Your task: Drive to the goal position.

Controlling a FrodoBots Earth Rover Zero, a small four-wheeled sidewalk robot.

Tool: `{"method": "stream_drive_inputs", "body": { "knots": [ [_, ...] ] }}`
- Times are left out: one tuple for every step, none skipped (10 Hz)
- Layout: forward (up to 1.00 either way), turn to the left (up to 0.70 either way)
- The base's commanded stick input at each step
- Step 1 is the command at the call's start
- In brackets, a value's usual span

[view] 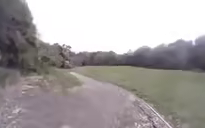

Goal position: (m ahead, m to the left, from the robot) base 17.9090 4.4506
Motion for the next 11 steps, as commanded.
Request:
{"method": "stream_drive_inputs", "body": {
  "knots": [
    [0.85,0.22],
    [0.85,0.27],
    [0.85,0.27],
    [0.85,0.27],
    [0.85,0.27],
    [0.85,0.27],
    [0.85,0.1],
    [0.85,0.07],
    [0.85,0.23],
    [0.85,0.27],
    [0.85,0.0]
  ]
}}
